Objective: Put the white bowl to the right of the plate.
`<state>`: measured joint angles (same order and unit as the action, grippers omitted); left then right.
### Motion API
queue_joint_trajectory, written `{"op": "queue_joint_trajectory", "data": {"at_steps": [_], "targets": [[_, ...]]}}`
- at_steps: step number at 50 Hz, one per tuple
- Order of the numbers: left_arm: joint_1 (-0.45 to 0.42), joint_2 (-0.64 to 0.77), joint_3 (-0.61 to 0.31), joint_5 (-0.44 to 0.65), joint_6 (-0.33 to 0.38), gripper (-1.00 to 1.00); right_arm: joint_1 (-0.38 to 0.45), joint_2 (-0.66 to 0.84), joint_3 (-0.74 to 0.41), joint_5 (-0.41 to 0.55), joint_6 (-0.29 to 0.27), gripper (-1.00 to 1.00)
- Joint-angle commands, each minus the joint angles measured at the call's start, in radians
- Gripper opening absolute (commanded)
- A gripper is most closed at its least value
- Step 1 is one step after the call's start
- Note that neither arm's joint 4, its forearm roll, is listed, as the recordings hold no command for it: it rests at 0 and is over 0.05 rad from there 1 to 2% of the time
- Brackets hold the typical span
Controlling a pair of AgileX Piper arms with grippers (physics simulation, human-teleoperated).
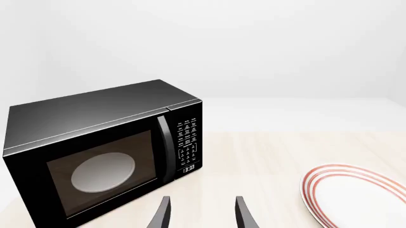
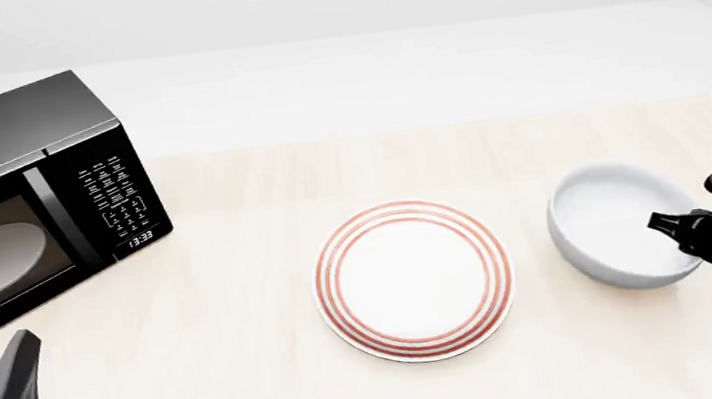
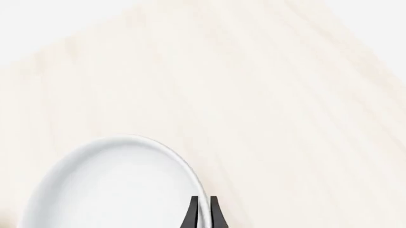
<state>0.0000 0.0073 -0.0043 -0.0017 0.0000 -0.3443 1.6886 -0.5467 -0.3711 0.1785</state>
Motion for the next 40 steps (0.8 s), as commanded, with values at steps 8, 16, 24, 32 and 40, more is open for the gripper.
{"op": "queue_joint_trajectory", "data": {"at_steps": [8, 16, 24, 32, 40], "targets": [[0.0, 0.0, 0.0, 0.0, 0.0, 1.0, 0.019, 0.047, -0.006, -0.031, 0.025, -1.0], [0.0, 0.0, 0.0, 0.0, 0.0, 1.0, 0.03, -0.034, 0.005, 0.002, 0.028, 1.0], [0.0, 0.0, 0.0, 0.0, 0.0, 1.0, 0.044, -0.227, 0.011, 0.118, 0.018, 1.0], [0.0, 0.0, 0.0, 0.0, 0.0, 1.0, 0.092, -0.416, 0.013, 0.234, 0.009, 1.0], [0.0, 0.0, 0.0, 0.0, 0.0, 1.0, 0.15, -0.634, 0.023, 0.342, 0.002, 1.0]]}}
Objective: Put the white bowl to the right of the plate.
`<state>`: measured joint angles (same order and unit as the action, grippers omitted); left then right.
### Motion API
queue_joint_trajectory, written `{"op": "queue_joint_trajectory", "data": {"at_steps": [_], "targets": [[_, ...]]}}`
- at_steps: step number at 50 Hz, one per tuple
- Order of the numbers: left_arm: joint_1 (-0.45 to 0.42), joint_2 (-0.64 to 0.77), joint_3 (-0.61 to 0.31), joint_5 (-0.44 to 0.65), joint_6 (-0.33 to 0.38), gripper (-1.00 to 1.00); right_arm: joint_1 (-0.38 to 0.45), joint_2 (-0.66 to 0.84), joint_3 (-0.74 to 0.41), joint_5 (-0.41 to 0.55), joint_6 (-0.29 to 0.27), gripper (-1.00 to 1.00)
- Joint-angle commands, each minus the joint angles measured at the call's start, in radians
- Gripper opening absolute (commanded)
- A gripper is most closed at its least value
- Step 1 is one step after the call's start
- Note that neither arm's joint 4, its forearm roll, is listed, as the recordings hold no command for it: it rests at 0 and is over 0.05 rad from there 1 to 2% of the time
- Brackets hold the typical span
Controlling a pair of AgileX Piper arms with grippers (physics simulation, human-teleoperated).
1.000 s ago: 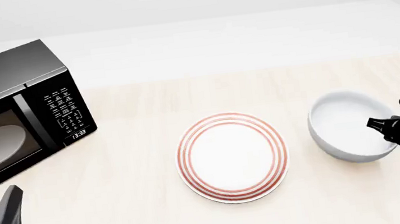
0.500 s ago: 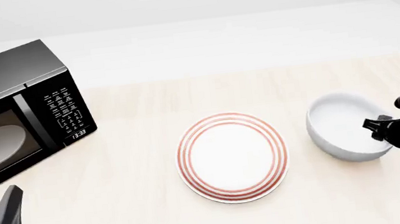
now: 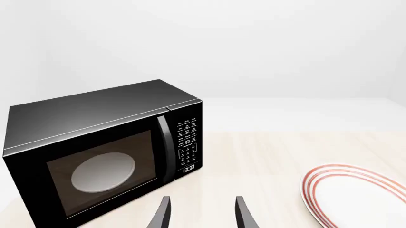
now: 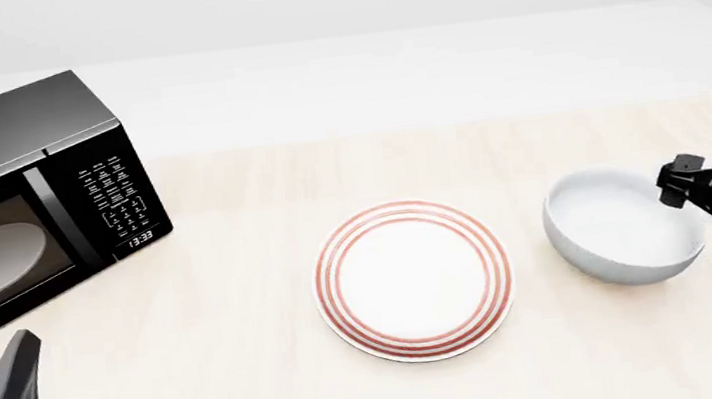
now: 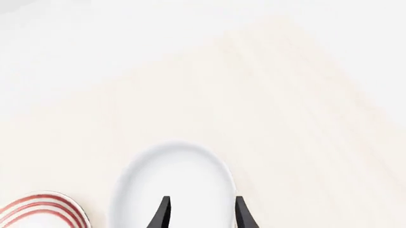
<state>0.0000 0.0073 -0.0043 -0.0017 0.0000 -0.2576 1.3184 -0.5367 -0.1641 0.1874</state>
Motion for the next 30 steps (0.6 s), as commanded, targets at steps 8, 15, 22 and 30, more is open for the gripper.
{"op": "queue_joint_trajectory", "data": {"at_steps": [8, 15, 22, 30], "targets": [[0.0, 0.0, 0.0, 0.0, 0.0, 1.0, 0.194, -0.465, 0.079, 0.153, 0.002, 1.0], [0.0, 0.0, 0.0, 0.0, 0.0, 1.0, 0.237, -0.558, 0.191, 0.108, -0.02, 1.0], [0.0, 0.0, 0.0, 0.0, 0.0, 1.0, 0.216, -0.634, 0.35, 0.032, -0.11, 1.0], [0.0, 0.0, 0.0, 0.0, 0.0, 1.0, 0.21, -0.789, 0.486, 0.042, -0.154, 1.0]]}}
